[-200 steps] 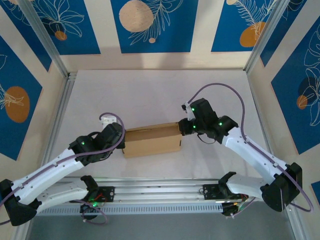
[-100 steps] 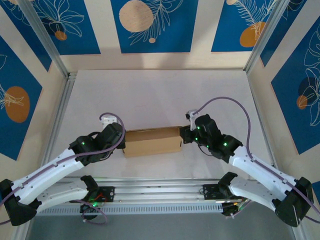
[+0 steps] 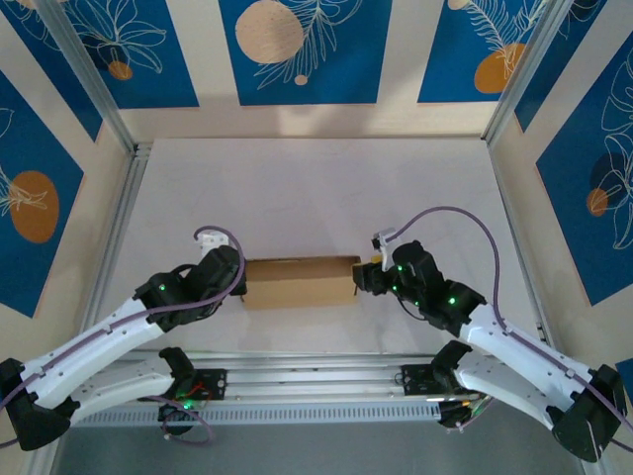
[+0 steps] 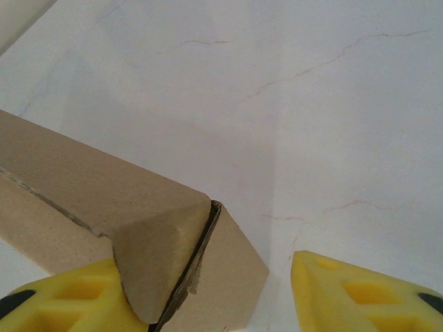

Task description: Fold the paper box

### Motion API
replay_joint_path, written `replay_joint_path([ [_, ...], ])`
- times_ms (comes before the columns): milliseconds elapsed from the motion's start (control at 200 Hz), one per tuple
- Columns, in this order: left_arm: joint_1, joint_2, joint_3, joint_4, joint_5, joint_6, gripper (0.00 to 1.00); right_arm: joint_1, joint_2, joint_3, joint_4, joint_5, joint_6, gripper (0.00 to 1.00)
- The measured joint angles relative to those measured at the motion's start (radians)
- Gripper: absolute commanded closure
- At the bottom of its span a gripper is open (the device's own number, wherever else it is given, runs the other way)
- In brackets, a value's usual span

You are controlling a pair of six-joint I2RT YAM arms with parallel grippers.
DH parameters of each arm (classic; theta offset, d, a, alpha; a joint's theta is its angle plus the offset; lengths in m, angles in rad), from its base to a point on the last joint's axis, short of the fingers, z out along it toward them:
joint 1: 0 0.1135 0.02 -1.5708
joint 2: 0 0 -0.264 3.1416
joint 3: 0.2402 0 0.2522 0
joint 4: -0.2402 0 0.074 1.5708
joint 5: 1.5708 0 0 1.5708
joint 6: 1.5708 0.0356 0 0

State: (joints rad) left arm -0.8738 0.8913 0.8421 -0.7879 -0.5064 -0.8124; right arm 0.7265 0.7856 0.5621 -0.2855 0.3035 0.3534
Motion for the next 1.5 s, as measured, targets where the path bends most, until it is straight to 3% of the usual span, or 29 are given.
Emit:
replay_joint_path([
  [335,0.000,0.011,-0.004,0.017,-0.018,0.000,1.00,-0.036,-0.049,0.066,-0.045,-0.243,-0.082,0.33],
  [485,0.000,0.013,-0.005,0.019,-0.019,0.000,1.00,-0.064,-0.051,0.111,-0.050,-0.295,-0.091,0.34],
  [665,0.000,0.014,-0.007,0.024,-0.022,0.000,1.00,-0.083,-0.033,0.196,-0.124,-0.251,-0.017,0.59],
  [750,-0.002,0.016,-0.007,0.026,-0.025,0.000,1.00,-0.084,0.001,0.277,-0.165,-0.225,0.048,0.79],
  [905,-0.002,0.020,-0.007,0.029,-0.029,0.001,1.00,-0.082,0.099,0.439,-0.225,-0.233,0.231,0.93],
  [1050,-0.002,0.021,-0.007,0.030,-0.031,0.003,1.00,-0.035,0.260,0.590,-0.260,-0.241,0.357,1.00],
  [1256,-0.004,0.014,-0.012,0.033,-0.030,0.003,1.00,0.042,0.496,0.735,-0.338,-0.198,0.468,1.00],
  [1501,-0.006,-0.011,-0.026,0.032,-0.029,0.000,1.00,0.088,0.560,0.716,-0.385,-0.142,0.487,1.00],
])
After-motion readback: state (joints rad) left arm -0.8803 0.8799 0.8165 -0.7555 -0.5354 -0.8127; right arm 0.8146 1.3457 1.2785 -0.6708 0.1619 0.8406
